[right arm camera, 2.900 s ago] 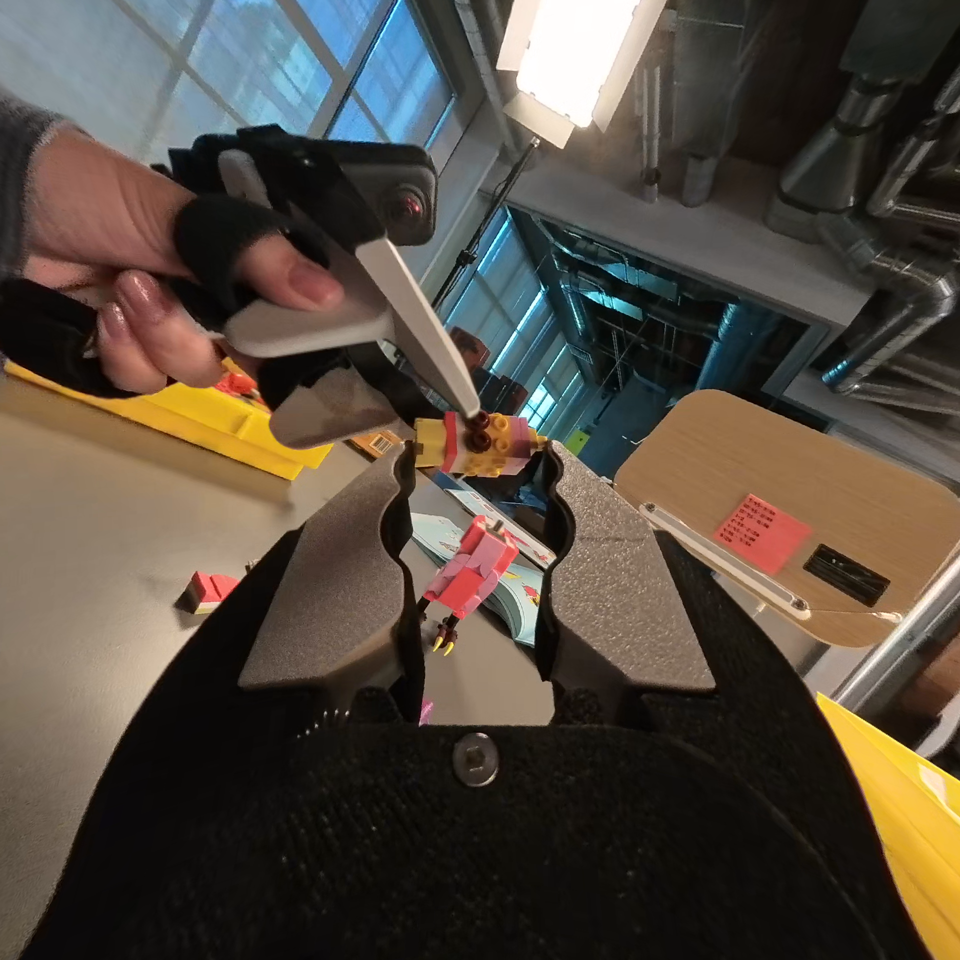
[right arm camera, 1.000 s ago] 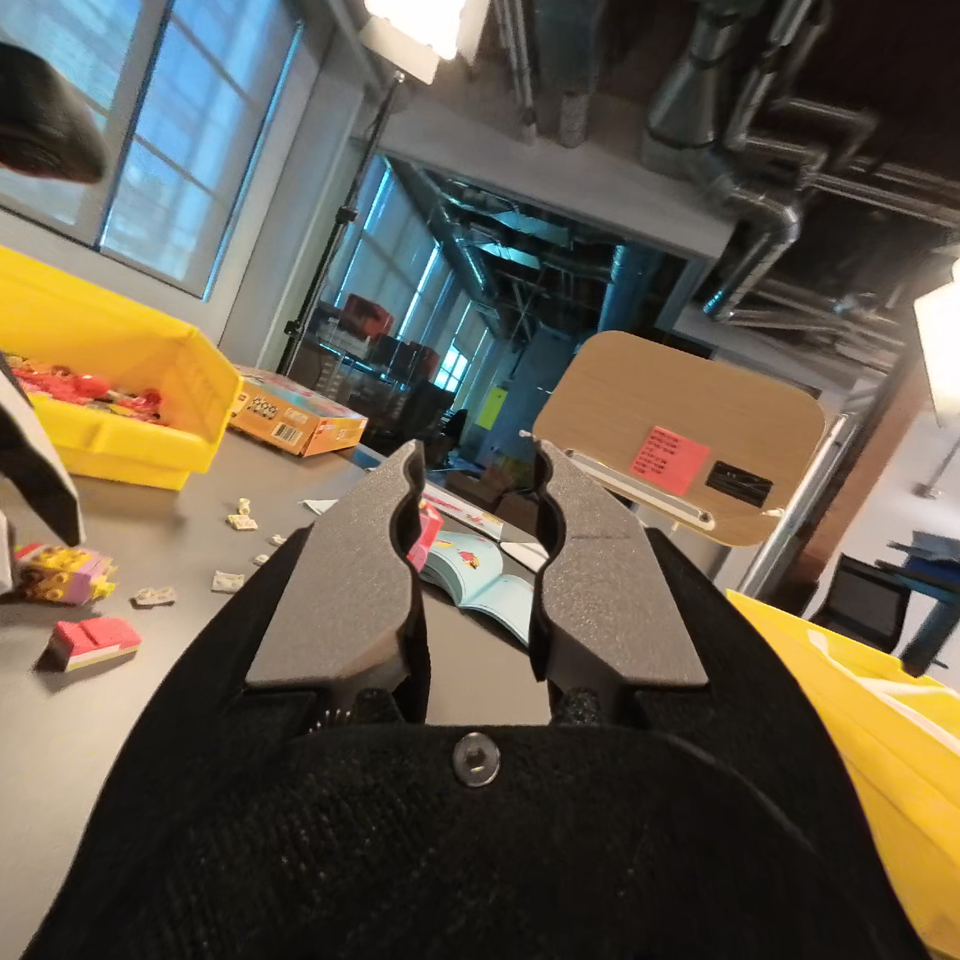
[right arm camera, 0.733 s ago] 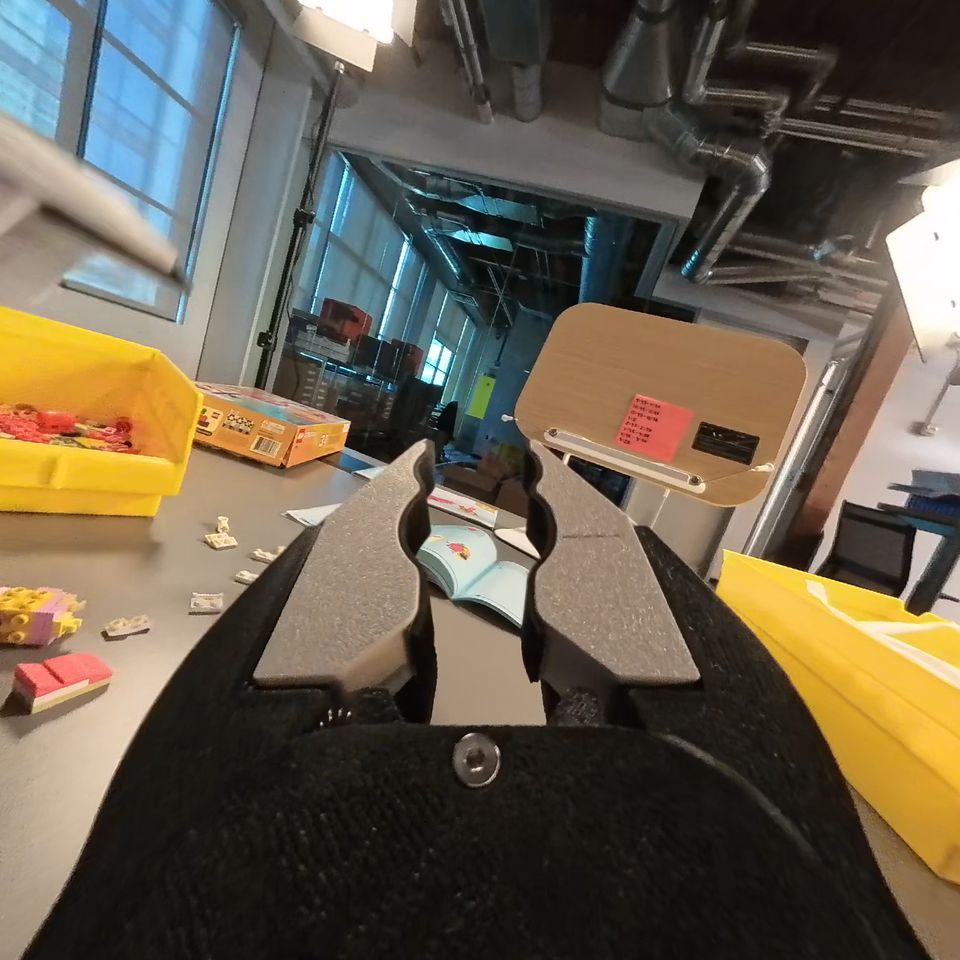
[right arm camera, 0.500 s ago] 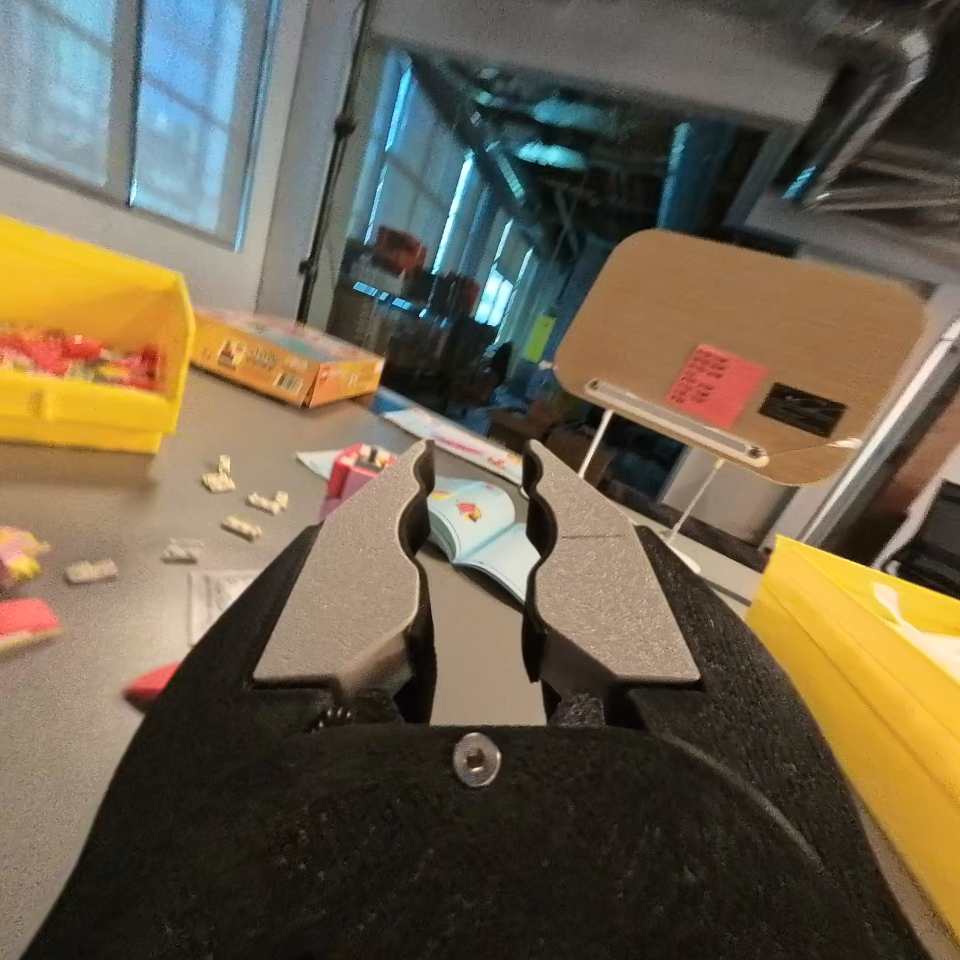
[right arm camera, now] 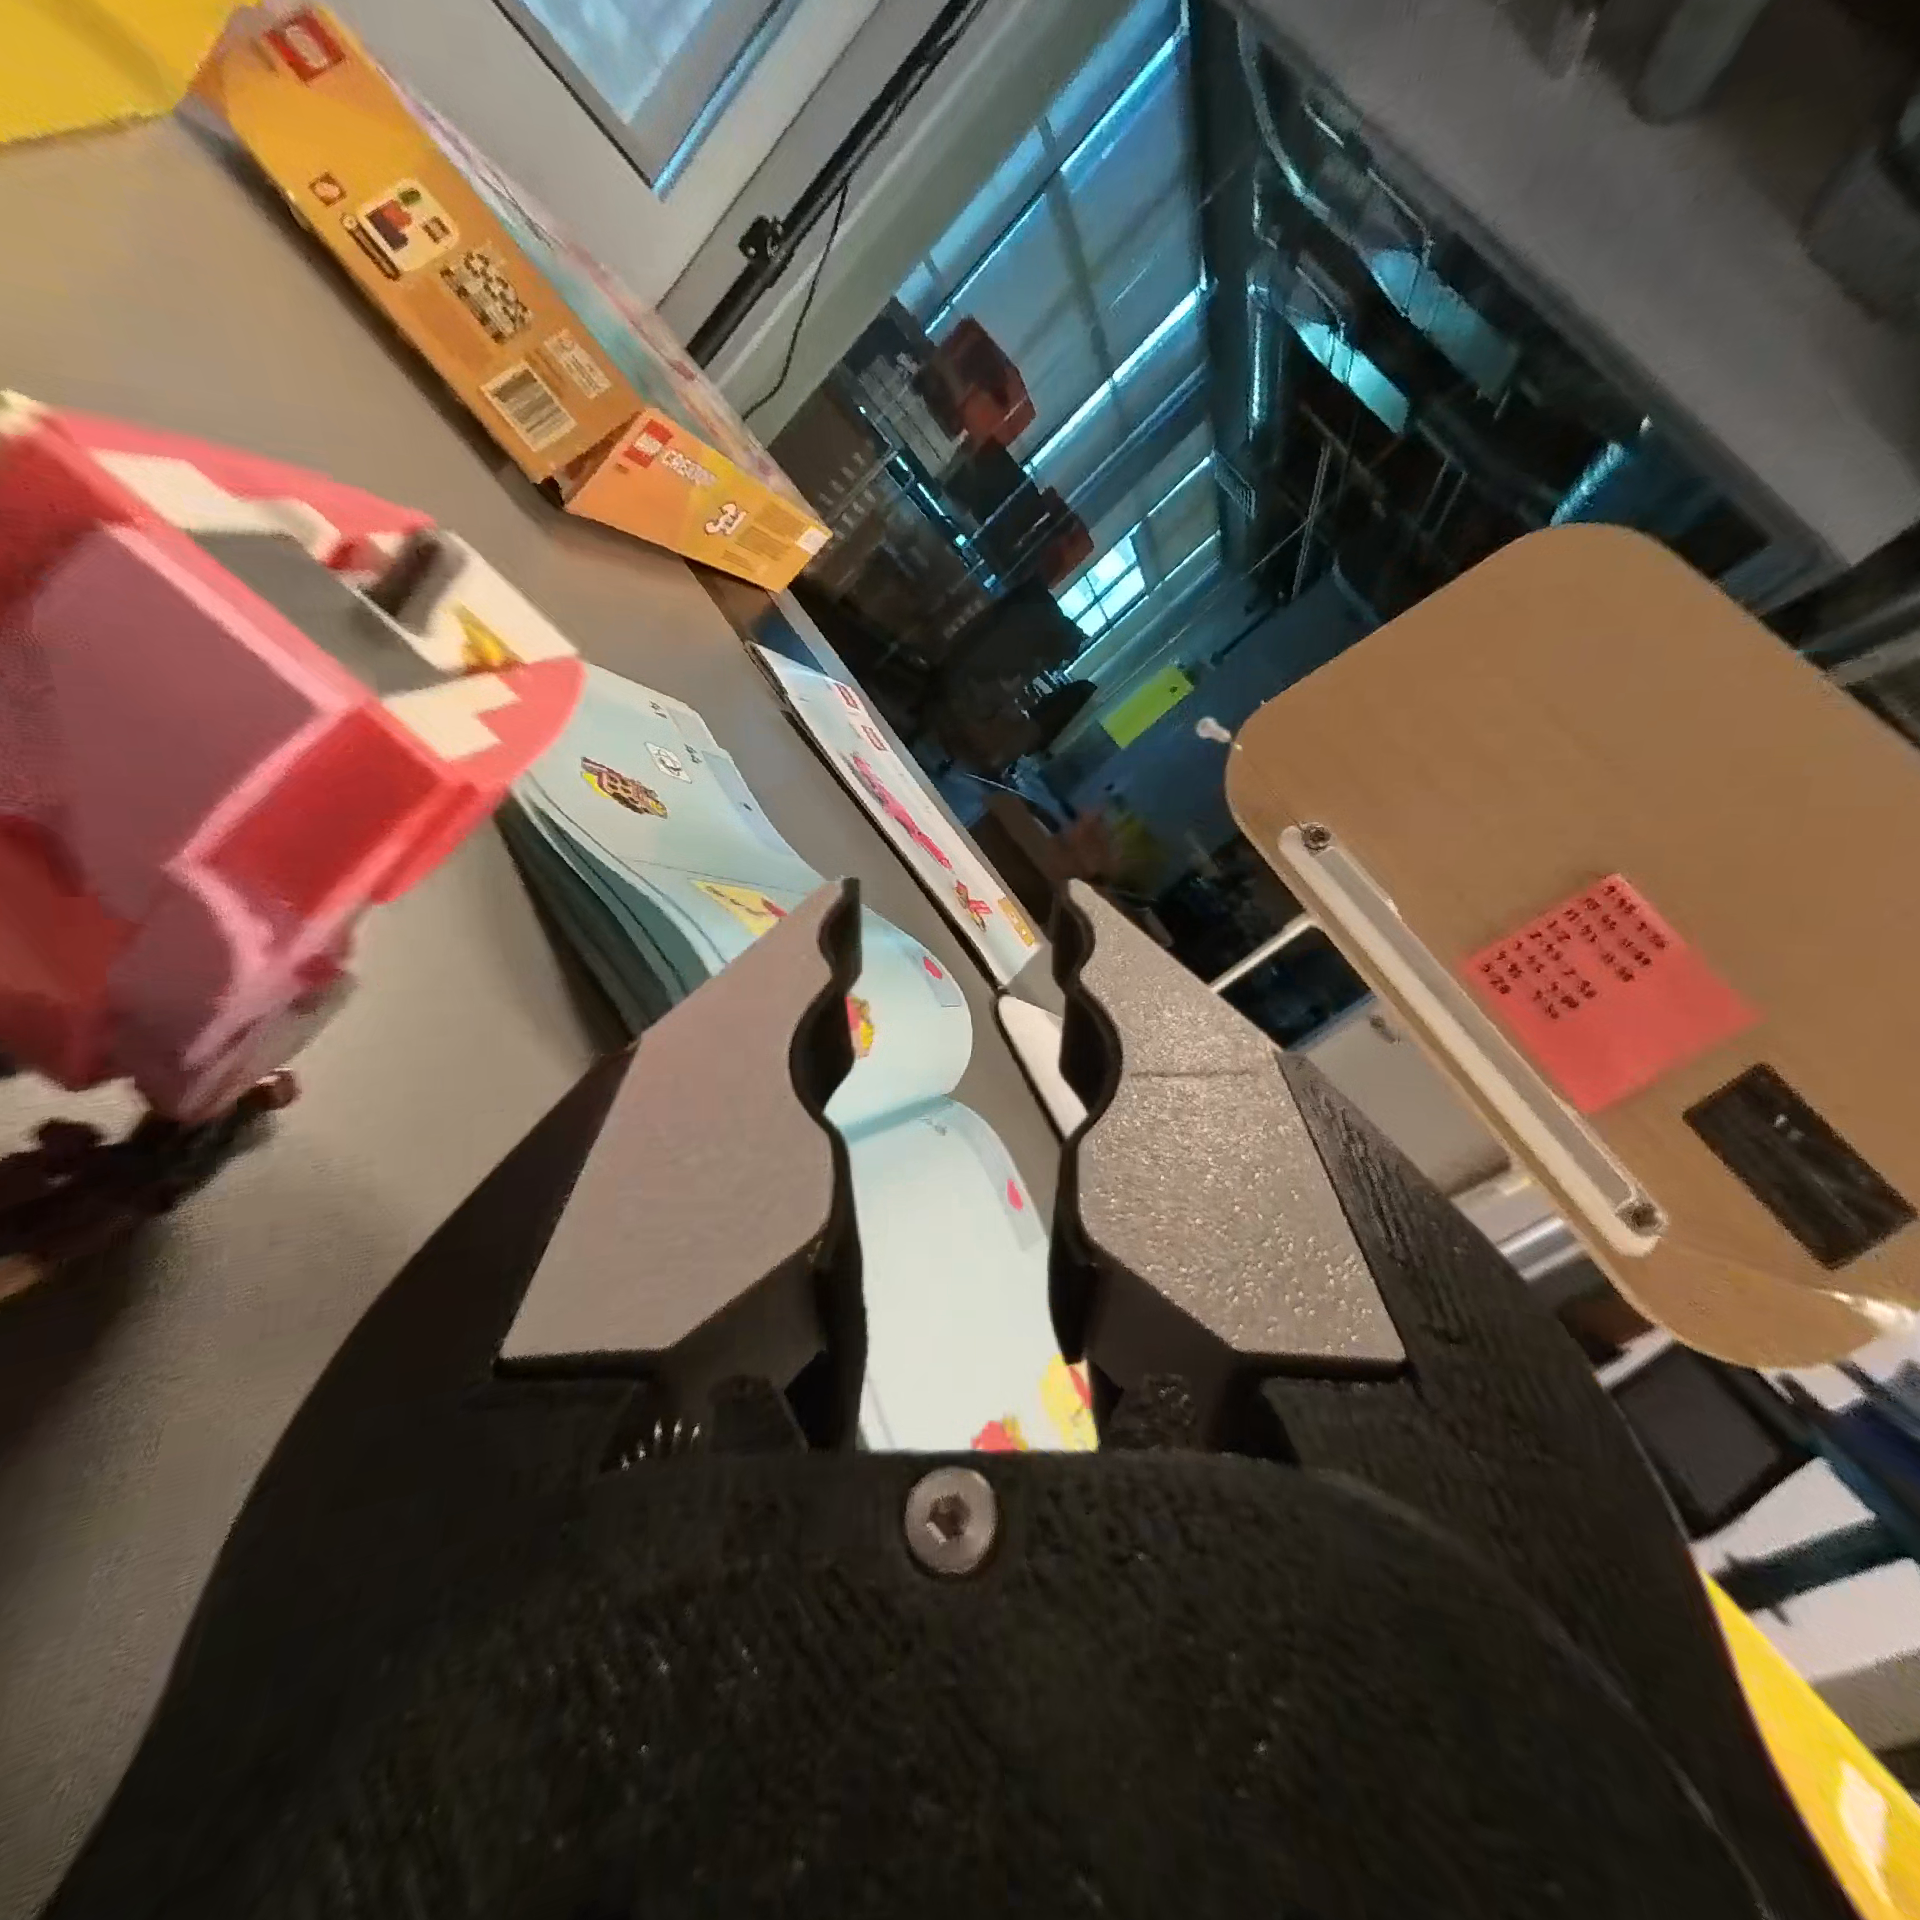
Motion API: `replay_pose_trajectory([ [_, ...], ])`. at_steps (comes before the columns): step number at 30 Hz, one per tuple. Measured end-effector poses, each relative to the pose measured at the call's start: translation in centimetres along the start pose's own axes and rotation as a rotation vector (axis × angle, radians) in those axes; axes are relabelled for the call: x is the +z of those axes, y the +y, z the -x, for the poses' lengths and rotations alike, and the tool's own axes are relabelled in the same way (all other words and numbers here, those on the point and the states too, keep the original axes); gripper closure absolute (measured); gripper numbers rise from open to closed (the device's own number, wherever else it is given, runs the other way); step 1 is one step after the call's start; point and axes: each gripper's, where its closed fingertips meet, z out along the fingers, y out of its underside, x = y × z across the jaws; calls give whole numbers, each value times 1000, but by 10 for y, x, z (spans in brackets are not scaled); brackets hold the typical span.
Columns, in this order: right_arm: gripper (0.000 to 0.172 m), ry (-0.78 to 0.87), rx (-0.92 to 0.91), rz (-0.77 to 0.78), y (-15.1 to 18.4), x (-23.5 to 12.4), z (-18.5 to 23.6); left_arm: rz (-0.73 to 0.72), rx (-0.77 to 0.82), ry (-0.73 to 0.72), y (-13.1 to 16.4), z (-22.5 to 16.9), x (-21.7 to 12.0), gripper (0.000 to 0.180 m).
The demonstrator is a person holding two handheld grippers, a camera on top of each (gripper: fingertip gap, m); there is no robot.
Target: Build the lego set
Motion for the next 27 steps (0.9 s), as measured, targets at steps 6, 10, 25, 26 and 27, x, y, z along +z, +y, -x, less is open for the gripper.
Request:
replay_pose_trajectory([
  [6,153,52,-30,26,12,5,-15,36,-32,2,15,4,18,127],
  [10,149,-43,-9,-1,7,0,-1,-20,72,-99,11,15,18,128],
  [25,144,-190,-28,265,43,8,30,47,156,-225,22,39,15,132],
  [26,146,-166,-25,279,45,8,26,46,152,-221,22,39,15,132],
  [27,147,-138,-21,297,48,6,21,43,147,-215,22,38,15,132],
])
